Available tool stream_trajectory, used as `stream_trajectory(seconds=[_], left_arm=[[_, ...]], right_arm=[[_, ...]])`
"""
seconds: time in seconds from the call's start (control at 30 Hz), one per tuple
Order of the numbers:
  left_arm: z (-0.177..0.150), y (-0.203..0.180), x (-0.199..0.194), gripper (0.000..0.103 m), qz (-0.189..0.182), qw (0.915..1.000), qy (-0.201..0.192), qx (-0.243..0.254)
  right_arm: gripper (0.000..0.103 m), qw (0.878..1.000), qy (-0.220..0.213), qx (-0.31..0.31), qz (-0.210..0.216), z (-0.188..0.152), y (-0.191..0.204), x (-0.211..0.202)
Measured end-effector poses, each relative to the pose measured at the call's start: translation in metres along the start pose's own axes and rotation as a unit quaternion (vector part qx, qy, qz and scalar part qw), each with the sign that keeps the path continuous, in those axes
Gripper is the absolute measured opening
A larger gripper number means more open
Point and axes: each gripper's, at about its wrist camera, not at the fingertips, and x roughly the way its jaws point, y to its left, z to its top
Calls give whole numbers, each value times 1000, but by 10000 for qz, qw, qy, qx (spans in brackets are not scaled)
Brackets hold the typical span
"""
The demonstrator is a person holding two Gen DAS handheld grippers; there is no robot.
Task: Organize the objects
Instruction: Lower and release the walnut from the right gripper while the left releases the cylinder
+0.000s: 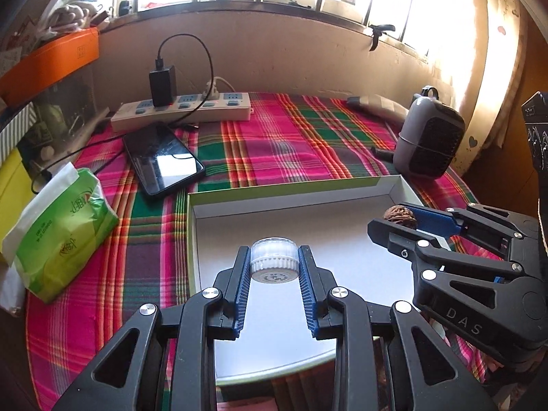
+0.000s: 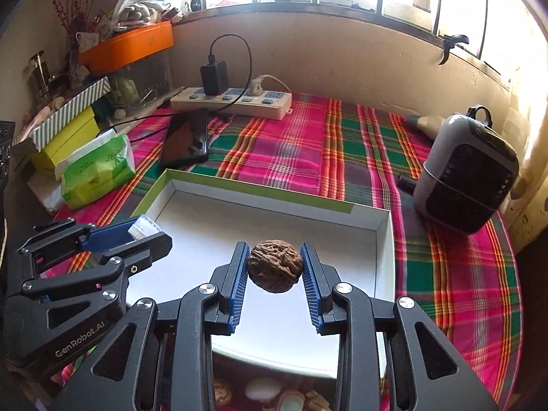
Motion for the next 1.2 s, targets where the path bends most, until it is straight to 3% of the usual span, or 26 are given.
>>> stream_trajectory(seconds=[0.7, 1.2], left_arm=[[16, 13, 48, 25, 144, 9988, 452, -76], [18, 12, 52, 25, 188, 9989, 425, 12]], right_arm=[[32, 9990, 445, 22, -21, 20, -9, 52], [32, 9983, 560, 117, -89, 18, -11, 67]])
